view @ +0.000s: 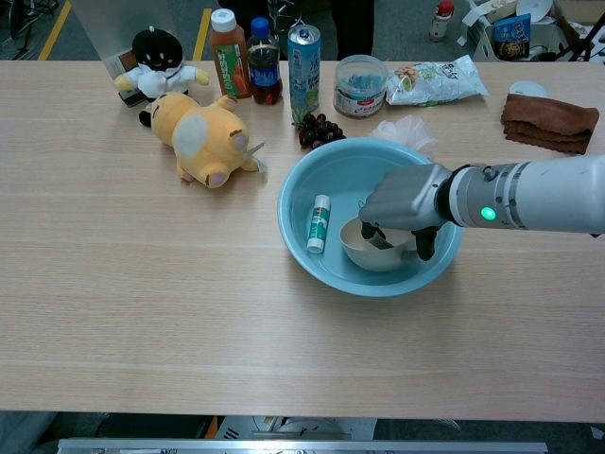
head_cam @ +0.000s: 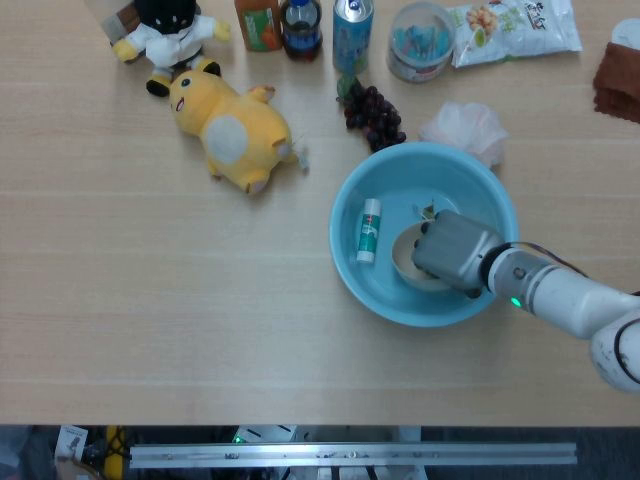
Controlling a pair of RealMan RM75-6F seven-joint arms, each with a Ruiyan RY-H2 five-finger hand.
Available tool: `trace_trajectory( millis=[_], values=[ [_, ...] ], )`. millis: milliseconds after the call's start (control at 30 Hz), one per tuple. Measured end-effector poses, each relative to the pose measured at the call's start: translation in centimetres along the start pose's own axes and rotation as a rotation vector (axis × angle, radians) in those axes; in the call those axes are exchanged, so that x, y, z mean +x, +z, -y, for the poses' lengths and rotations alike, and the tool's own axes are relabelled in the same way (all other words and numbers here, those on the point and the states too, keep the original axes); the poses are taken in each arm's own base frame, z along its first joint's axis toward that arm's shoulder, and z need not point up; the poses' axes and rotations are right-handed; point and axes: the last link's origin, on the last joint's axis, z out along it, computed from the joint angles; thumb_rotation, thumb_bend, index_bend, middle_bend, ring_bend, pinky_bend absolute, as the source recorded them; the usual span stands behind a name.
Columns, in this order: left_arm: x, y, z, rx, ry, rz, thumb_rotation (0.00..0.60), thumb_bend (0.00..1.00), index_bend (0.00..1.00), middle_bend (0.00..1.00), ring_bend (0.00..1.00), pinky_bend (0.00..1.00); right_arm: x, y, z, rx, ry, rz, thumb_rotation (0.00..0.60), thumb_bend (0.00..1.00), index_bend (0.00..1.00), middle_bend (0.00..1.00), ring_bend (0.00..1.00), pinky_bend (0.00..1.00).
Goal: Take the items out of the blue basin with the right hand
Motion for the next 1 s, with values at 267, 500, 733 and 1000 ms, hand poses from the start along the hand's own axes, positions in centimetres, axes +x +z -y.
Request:
trace_trajectory(
  millis=[267, 500, 733, 1000],
  values=[
    [0.0, 0.1, 0.1, 0.000, 0.000, 0.003, 0.600, 0.37, 0.26, 0.26, 0.25, 0.26, 0.1, 0.0, 0.1, -0.004, 0.008, -0.016, 0.600, 0.41, 0.61, 0.38, 0.24, 0.33],
    [0.0, 0.0, 0.1, -0.003, -0.006, 0.006, 0.600, 0.37, 0.26, 0.26, 0.25, 0.26, 0.0, -0.4, -0.1, -0.013, 0.024, -0.030, 0.600, 0.44, 0.65, 0.40, 0.24, 0.33],
    [0.1, 0.0, -0.1, -0.009, -0.005, 0.003, 0.600, 0.37, 0.26, 0.26, 0.25, 0.26, 0.5, -1.2, -0.6, -0.026, 0.056, -0.065, 0.600, 0.45, 0.67, 0.41, 0.24, 0.33],
    [0.3, 0.1, -0.5, -0.019, 0.001, -0.001, 0.600, 0.37, 0.26, 0.26, 0.25, 0.26, 3.1, -3.4, -2.4, -0.077, 0.119, -0.179, 0.600, 0.45, 0.68, 0.42, 0.24, 0.33]
  ],
)
